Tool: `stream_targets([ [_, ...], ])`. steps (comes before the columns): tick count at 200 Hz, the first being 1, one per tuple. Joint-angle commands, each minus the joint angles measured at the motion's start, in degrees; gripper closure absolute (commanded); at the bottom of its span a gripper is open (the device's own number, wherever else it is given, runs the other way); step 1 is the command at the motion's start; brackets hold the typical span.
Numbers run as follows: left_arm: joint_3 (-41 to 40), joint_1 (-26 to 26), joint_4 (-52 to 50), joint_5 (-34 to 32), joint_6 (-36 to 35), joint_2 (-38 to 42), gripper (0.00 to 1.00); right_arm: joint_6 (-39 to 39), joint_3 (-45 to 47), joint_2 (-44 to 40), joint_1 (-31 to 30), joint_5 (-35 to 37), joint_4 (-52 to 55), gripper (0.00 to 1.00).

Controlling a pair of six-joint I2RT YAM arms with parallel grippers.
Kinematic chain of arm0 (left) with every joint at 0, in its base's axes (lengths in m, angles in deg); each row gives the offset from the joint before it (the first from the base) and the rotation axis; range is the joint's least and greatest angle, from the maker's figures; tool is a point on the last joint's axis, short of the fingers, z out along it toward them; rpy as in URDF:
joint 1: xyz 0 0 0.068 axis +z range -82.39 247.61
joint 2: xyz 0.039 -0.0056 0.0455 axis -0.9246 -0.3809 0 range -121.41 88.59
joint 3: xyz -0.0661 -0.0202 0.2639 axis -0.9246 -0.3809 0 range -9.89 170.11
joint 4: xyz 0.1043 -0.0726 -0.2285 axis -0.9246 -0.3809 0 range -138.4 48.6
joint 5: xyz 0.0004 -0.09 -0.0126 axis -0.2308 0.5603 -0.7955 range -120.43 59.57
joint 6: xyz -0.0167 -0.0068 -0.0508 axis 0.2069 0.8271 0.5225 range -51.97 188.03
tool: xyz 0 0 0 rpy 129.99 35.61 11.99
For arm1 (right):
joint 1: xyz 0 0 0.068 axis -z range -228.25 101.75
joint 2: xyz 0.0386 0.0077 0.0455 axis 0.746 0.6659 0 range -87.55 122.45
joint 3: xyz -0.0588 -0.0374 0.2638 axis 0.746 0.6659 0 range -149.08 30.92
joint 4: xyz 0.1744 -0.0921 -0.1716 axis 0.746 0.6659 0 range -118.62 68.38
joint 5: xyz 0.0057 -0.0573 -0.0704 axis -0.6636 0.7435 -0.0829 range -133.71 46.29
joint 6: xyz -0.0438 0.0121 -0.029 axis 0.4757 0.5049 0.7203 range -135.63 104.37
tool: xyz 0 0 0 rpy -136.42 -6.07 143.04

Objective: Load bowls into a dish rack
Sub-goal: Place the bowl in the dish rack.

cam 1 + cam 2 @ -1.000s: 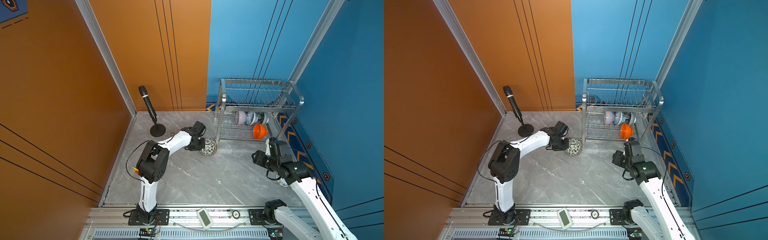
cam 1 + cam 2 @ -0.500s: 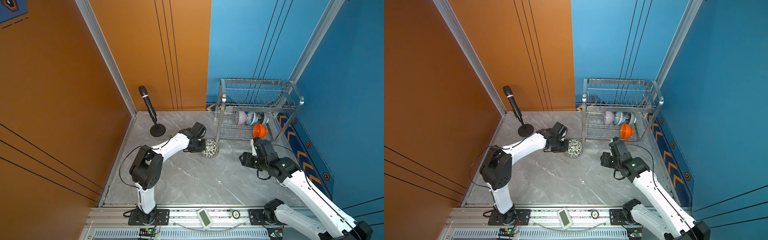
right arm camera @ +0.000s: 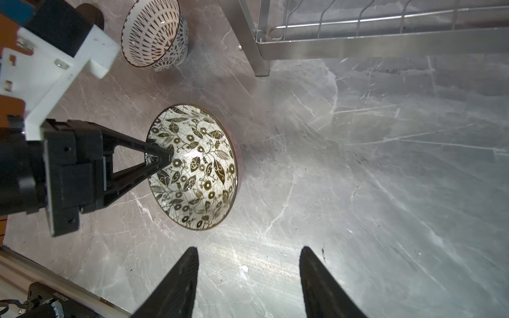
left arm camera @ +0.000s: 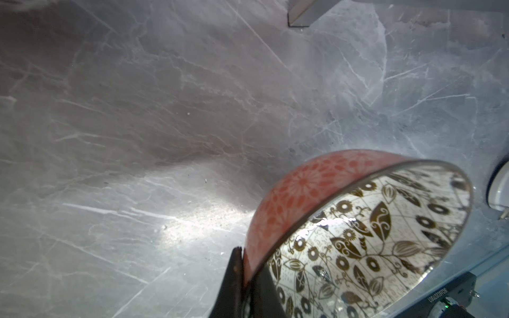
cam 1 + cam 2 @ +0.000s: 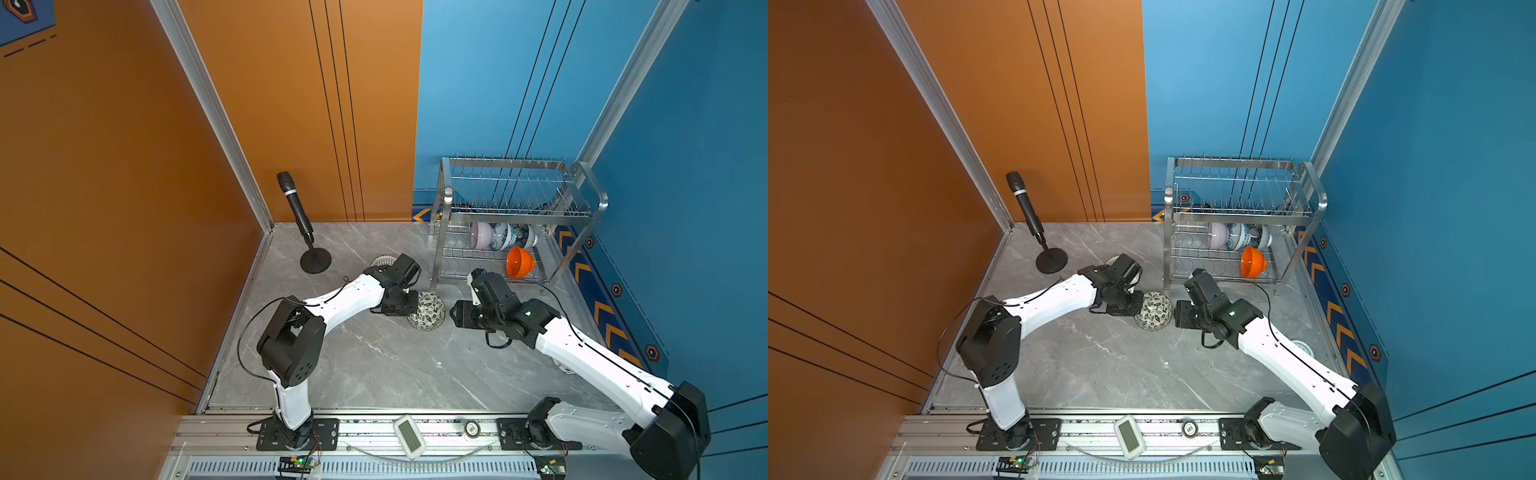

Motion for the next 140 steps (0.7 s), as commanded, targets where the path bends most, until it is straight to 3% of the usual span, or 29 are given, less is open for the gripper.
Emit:
stream_targets([
  [1,-0.3,-1.3,0.0,1.8,0.1,3.4,1.0,-0.5,-2.1,1.5,-0.6,1.9,-0.5,0.42],
  [62,0.8,-3.3,-0.6,3.8,-0.7,3.8,1.0,0.6,-1.9,4.1,-0.8,1.9,-0.3,0.45],
  [96,0.9,-4.0,-0.7,5.0,-1.4,4.5,1.0,0.8,-2.0,5.6,-0.7,2.6,0.1,0.54],
  [121,1.2,-4.1,-1.4,5.7,-2.2,4.6,1.0,0.8,-2.0,7.1,-0.6,3.1,0.2,0.67],
  [140,1.5,-4.1,-1.7,6.4,-3.0,4.7,1.0,0.8,-2.2,8.1,-0.8,2.8,0.1,0.69],
])
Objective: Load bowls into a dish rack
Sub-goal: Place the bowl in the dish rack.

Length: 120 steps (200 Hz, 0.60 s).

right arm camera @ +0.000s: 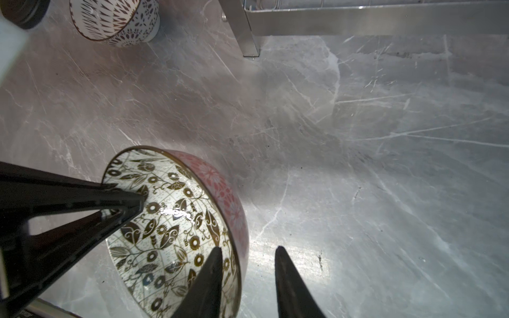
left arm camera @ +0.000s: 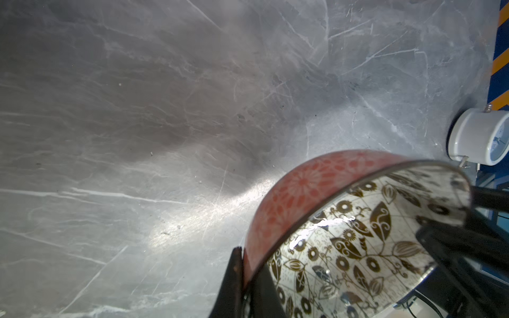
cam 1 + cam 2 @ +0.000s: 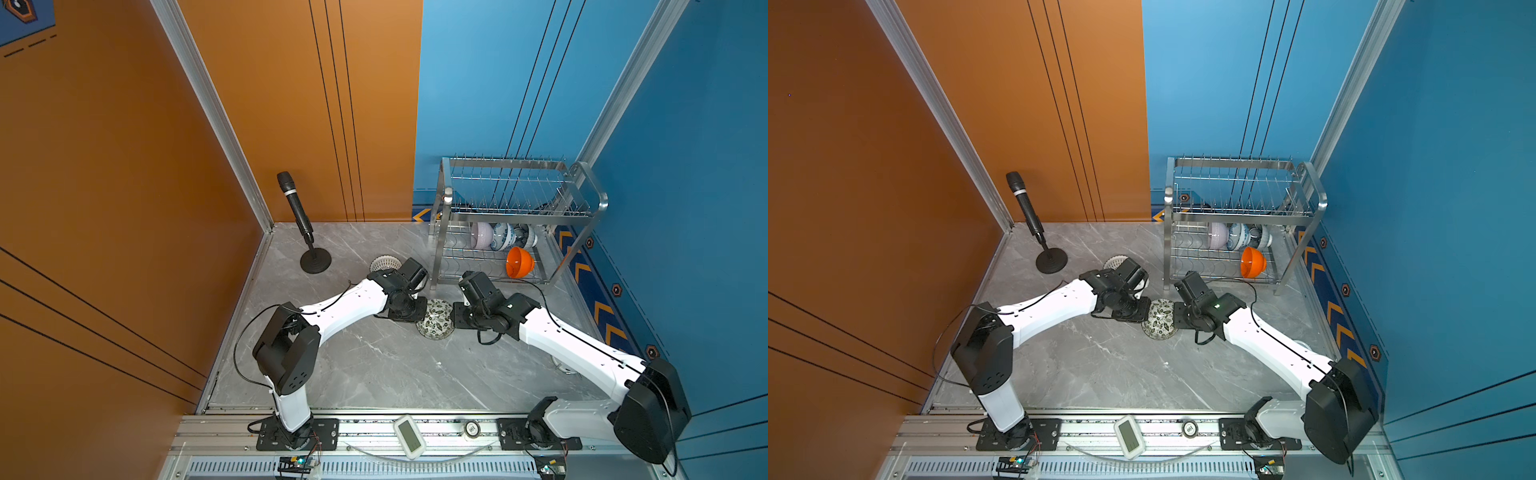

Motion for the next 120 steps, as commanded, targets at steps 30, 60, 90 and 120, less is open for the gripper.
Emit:
stream_targets([
  [30,1.9,-0.5,-1.0,3.6,-2.5,2.4,1.0,-0.4,-1.7,2.0,-0.3,1.7,0.4,0.8],
  [60,2.1,-0.7,-1.0,4.0,-2.6,2.3,1.0,-0.6,-1.8,2.7,-0.4,1.3,0.2,0.82],
  [90,2.4,-0.9,-1.0,4.1,-2.7,2.1,1.0,-0.6,-2.0,3.4,-0.5,1.1,0.6,0.87],
  [120,2.8,-1.0,-1.1,3.9,-2.6,2.1,1.0,-0.4,-2.1,3.7,-0.5,1.3,1.3,0.91],
])
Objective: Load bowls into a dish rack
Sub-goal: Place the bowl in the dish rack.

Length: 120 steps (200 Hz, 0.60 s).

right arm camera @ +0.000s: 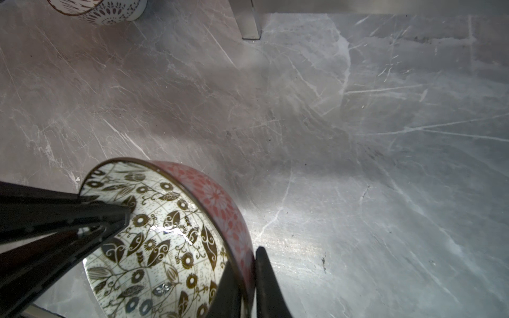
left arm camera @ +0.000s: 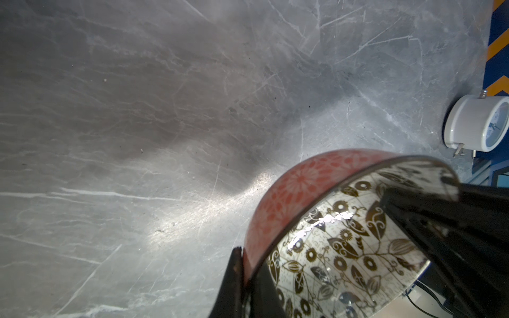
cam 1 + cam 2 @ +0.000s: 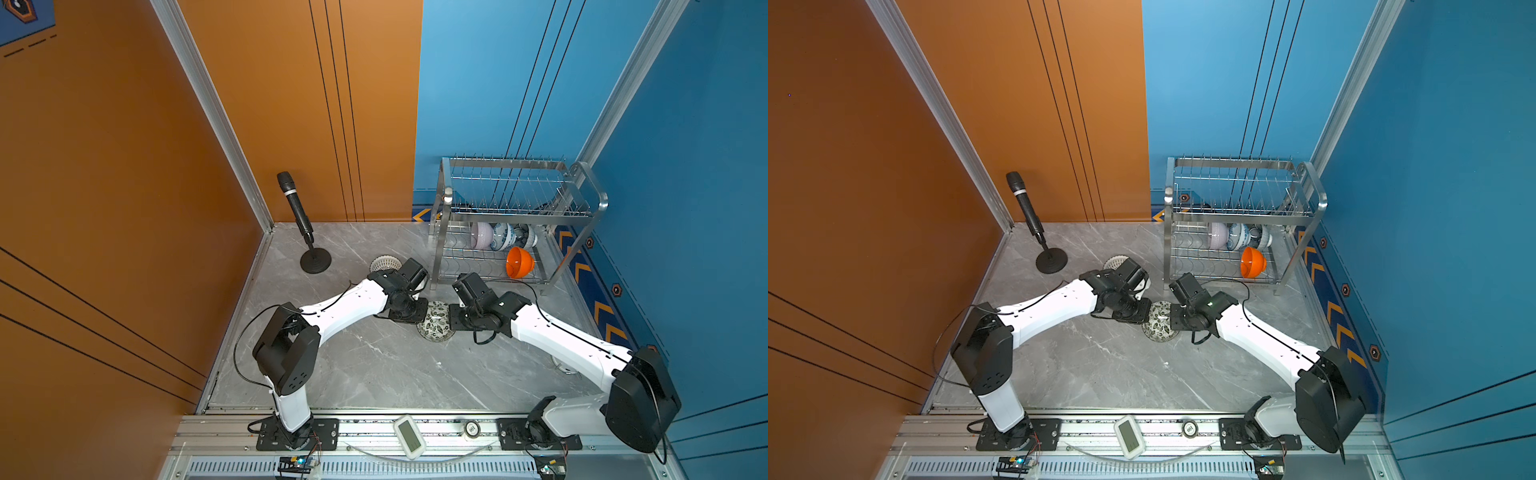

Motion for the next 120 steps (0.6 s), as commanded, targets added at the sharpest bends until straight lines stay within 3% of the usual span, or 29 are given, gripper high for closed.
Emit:
stream_targets([
  [1,2.6,-0.8,-0.6,2.6,-1.3,2.1,1.0,-0.3,-1.5,0.7,0.0,1.4,1.2,0.91],
  [19,2.9,-1.0,-0.6,2.4,-1.1,2.2,1.0,-0.2,-1.7,0.7,0.1,2.5,2.0,1.0],
  [96,3.8,-1.1,-0.6,2.1,-0.9,1.1,1.0,-0.9,-2.0,-1.3,-0.5,6.0,2.4,1.0],
  [120,4.2,-1.1,-0.6,2.2,-0.9,0.6,0.92,-1.3,-2.1,-1.3,-0.7,6.9,2.4,1.0],
])
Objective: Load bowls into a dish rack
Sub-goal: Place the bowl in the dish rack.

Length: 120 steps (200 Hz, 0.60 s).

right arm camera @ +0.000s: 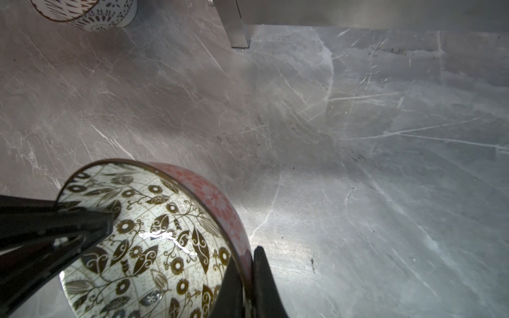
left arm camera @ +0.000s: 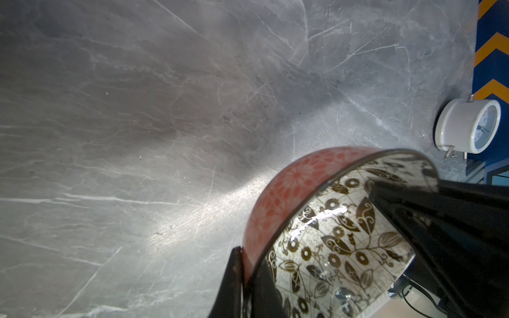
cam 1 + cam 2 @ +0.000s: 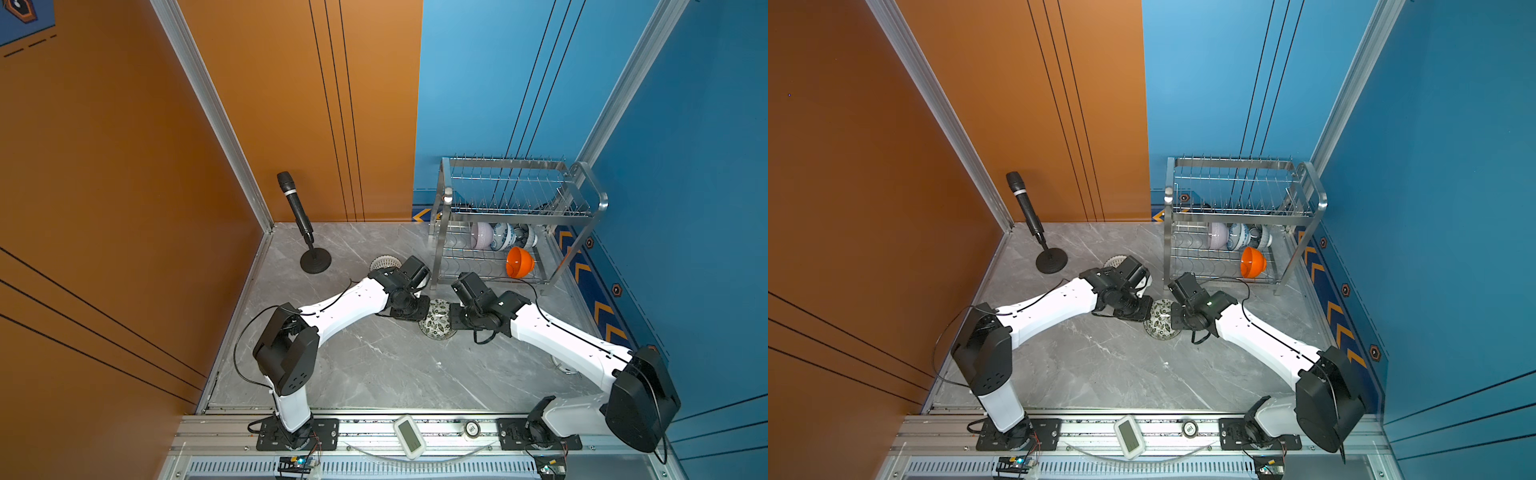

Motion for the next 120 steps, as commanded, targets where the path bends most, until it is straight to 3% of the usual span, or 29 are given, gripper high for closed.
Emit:
stream_targets([
  [1,2.4,-0.7,0.1,2.8,-0.8,0.6,0.92,-1.2,-1.2,-1.1,-0.1,3.5,1.3,1.0],
  [67,4.0,-0.6,0.1,3.4,-0.9,-0.7,0.76,-2.1,-1.9,-1.4,-0.1,6.1,1.7,1.0],
  [120,4.4,-0.3,0.1,3.4,-1.0,-0.9,0.57,-3.3,-2.5,-0.7,0.0,8.4,3.1,1.0],
])
